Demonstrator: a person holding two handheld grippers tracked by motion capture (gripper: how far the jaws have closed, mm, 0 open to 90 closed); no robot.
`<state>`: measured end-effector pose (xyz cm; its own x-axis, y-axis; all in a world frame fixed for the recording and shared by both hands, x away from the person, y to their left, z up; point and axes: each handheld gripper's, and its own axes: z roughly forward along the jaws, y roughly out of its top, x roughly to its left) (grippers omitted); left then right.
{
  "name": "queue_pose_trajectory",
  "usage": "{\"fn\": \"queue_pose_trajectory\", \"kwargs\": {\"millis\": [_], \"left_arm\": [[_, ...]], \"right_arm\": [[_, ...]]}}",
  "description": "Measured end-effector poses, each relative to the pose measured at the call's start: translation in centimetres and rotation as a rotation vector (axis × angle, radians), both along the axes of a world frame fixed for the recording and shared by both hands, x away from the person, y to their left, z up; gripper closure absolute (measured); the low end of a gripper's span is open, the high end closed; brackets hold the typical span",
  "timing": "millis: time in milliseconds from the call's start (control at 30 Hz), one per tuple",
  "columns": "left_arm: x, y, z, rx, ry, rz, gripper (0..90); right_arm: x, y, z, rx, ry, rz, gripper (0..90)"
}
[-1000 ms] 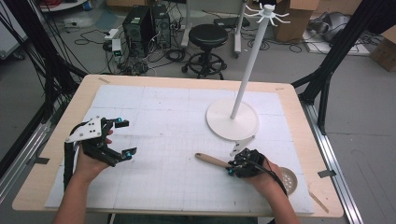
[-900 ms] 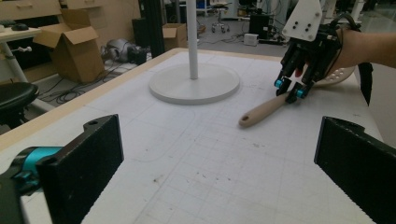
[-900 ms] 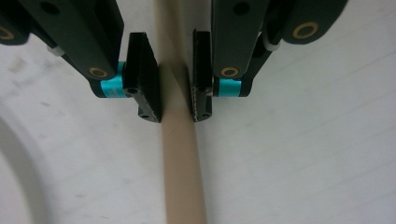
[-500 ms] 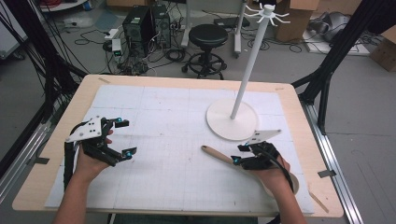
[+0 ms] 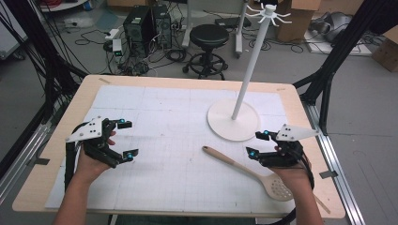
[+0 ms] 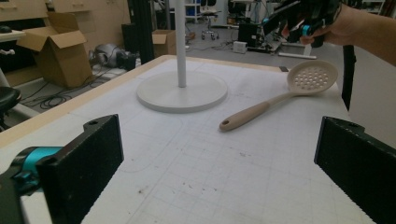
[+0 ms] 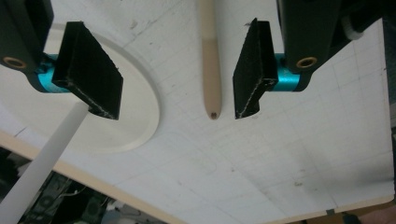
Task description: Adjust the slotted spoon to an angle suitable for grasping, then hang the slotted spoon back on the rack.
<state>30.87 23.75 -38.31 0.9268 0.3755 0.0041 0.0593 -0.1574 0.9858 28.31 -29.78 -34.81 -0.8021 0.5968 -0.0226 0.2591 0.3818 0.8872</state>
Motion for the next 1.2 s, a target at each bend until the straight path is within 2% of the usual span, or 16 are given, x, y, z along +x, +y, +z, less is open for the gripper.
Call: {"fn": "queue_pose_trajectory", "kwargs": {"millis": [200, 367, 433, 533, 600, 733, 833, 967, 1000, 1200], "left_arm": [[0.1, -0.2, 0.0, -0.009, -0.001, -0.003, 1.7], [0.1, -0.6, 0.0, 0.001, -0.003, -0.014, 1.7], [0.1, -0.7, 0.0, 0.005, -0.003, -0.014, 1.7], [0.1, -0.5, 0.1, 0.002, -0.008, -0.011, 1.7], [0.0, -0.5, 0.1, -0.003, -0.005, -0.008, 1.7], [0.2, -0.5, 0.0, -0.003, -0.002, -0.009, 1.7], [0.3, -0.6, 0.0, 0.004, 0.002, -0.012, 1.7], [0.3, -0.6, 0.0, 0.009, -0.002, -0.009, 1.8], [0.3, -0.6, 0.0, 0.008, 0.0, -0.008, 1.7], [0.0, -0.9, 0.2, 0.02, -0.007, -0.008, 1.7]], "right_arm": [[-0.7, -0.1, 1.3, 0.009, -0.037, 0.001, 28.5], [-1.1, -0.2, 1.5, 0.014, -0.038, 0.012, 28.9], [-0.9, -0.2, 1.3, 0.022, -0.024, 0.016, 28.9], [-0.7, 0.2, 1.0, -0.001, -0.002, 0.016, 28.9], [-0.5, 0.4, 0.7, -0.034, 0.014, 0.008, 28.9], [-0.3, 0.8, 0.1, -0.061, 0.04, 0.008, 28.9], [-0.1, 1.5, -0.6, -0.108, 0.059, 0.011, 28.9], [0.0, 1.9, -1.1, -0.131, 0.072, 0.016, 28.9], [0.1, 2.2, -1.5, -0.155, 0.085, 0.008, 28.9], [0.1, 2.8, -2.4, -0.209, 0.13, 0.0, 28.9]]}}
